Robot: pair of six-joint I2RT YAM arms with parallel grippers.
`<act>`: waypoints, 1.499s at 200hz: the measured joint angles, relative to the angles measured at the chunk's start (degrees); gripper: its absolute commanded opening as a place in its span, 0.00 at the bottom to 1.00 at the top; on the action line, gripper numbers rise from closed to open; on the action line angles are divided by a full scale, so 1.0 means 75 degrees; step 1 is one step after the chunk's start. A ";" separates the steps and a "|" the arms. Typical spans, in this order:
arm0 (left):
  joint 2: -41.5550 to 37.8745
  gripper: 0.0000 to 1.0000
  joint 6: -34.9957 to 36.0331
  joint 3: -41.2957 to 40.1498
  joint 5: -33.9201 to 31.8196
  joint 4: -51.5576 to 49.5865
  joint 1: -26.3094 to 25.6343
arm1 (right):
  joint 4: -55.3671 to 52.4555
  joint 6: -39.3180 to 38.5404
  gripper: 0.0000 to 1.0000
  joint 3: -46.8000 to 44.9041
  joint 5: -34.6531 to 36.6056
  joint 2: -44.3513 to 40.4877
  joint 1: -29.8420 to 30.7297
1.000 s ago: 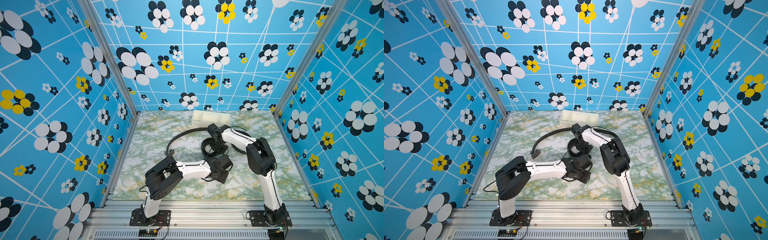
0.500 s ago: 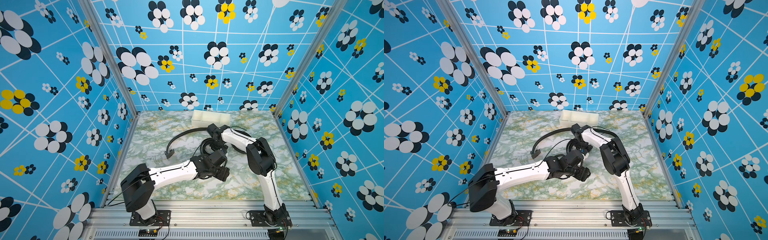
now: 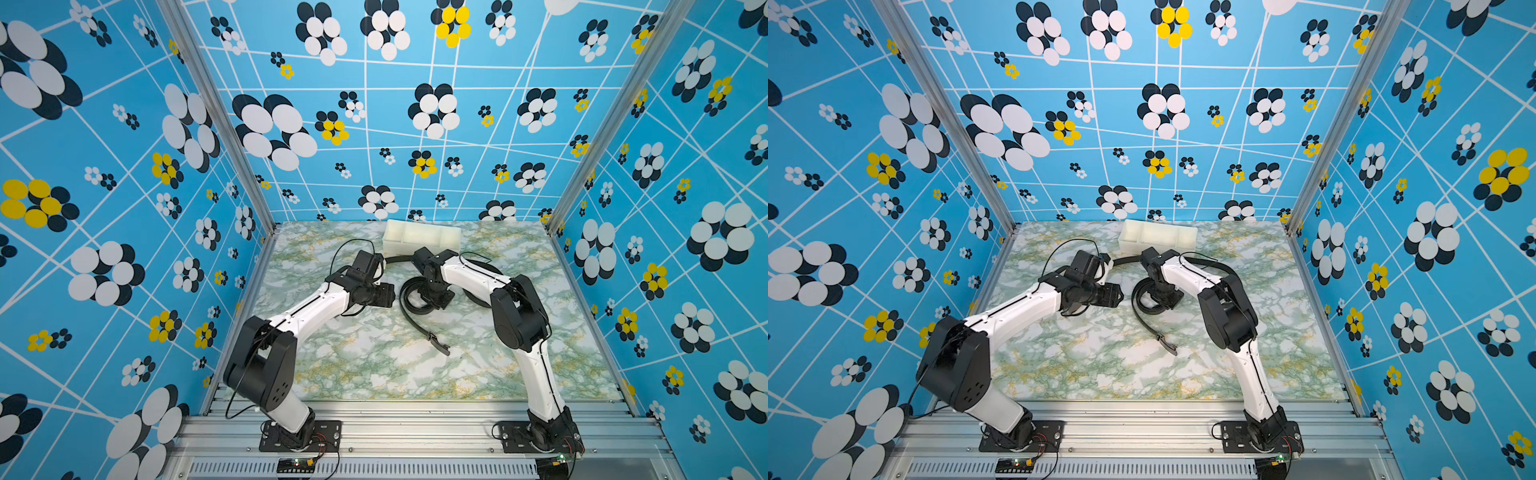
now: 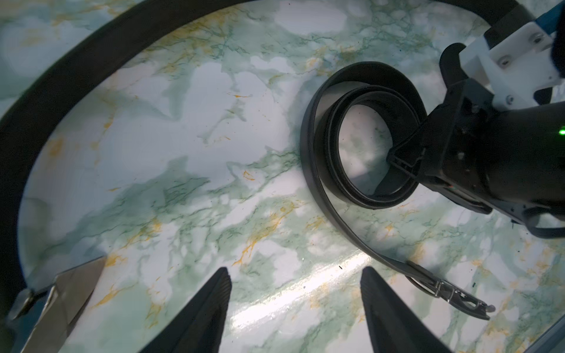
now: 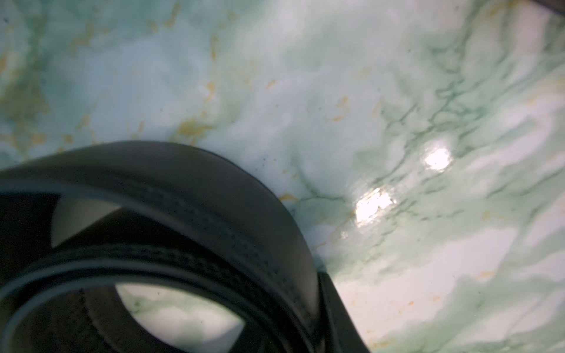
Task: Place the belts into the storage roll
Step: Roll the belt at the center of the board.
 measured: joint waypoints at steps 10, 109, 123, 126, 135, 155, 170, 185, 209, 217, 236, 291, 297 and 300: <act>0.0356 0.71 0.0146 0.0265 0.0143 -0.0003 0.0029 | -0.0023 0.0020 0.25 0.0035 -0.0017 0.0020 0.0000; 0.3013 0.71 0.1236 0.3060 0.0740 -0.0012 0.0052 | 0.0017 0.2177 0.25 -0.0064 -0.0070 -0.0029 0.0038; 0.3191 0.72 0.1320 0.3220 0.0816 -0.0026 0.0052 | 0.0102 0.2620 0.25 -0.0131 -0.0131 -0.0064 0.0082; 0.3220 0.71 0.1352 0.3261 0.0828 -0.0038 0.0052 | 0.0128 0.2696 0.25 -0.0157 -0.0149 -0.0079 0.0090; 0.3351 0.71 0.1408 0.3392 0.0883 -0.0067 0.0050 | 0.0251 0.3022 0.24 -0.0265 -0.0204 -0.0137 0.0128; 0.3585 0.71 0.1536 0.3649 0.0976 -0.0154 0.0052 | 0.0455 0.3634 0.24 -0.0402 -0.0350 -0.0216 0.0192; 0.3748 0.71 0.1626 0.3856 0.1043 -0.0221 0.0052 | 0.0533 0.3975 0.24 -0.0408 -0.0449 -0.0219 0.0221; 0.3891 0.70 0.1682 0.4022 0.1081 -0.0262 0.0052 | 0.0603 0.4211 0.24 -0.0399 -0.0545 -0.0216 0.0245; 0.4074 0.68 0.1763 0.4194 0.1093 -0.0379 0.0050 | 0.0743 0.4485 0.24 -0.0388 -0.0676 -0.0201 0.0297; 0.4112 0.67 0.1781 0.4199 0.1105 -0.0388 0.0050 | 0.0816 0.4570 0.24 -0.0388 -0.0731 -0.0195 0.0309; 0.4197 0.66 0.1830 0.4208 0.1087 -0.0504 0.0026 | 0.0962 0.4698 0.24 -0.0388 -0.0807 -0.0187 0.0335; 0.4383 0.32 0.2002 0.4220 0.0632 -0.0941 -0.0006 | 0.1224 0.4823 0.24 -0.0385 -0.0976 -0.0166 0.0370; 0.4398 0.24 0.2022 0.4234 0.0554 -0.0985 -0.0003 | 0.1221 0.4820 0.24 -0.0385 -0.0973 -0.0163 0.0373; 0.4403 0.20 0.2034 0.4240 0.0519 -0.1000 0.0003 | 0.1221 0.4817 0.24 -0.0382 -0.0973 -0.0163 0.0373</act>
